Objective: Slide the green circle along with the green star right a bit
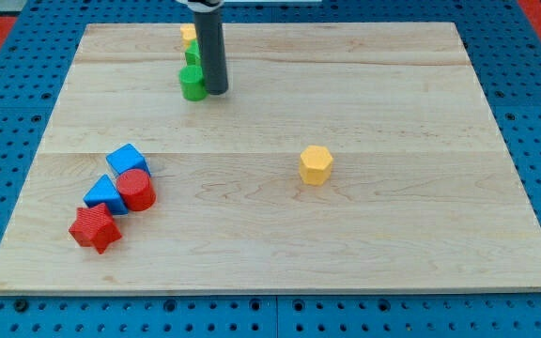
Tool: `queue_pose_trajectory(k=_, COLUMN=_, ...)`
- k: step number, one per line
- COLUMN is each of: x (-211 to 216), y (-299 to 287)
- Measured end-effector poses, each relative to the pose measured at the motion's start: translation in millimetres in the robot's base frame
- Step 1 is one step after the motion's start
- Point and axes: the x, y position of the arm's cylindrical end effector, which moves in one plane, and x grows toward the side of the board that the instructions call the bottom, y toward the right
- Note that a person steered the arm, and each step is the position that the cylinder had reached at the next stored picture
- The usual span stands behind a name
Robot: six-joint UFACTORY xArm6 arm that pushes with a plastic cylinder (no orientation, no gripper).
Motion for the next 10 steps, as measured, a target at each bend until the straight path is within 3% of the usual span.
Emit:
queue_pose_trajectory(k=1, x=-9, y=-22)
queue_pose_trajectory(k=2, x=22, y=-4)
queue_pose_trajectory(k=3, x=29, y=-31)
queue_pose_trajectory(k=4, x=0, y=-39)
queue_pose_trajectory(k=7, x=-35, y=-142)
queue_pose_trajectory(k=10, x=-44, y=-79)
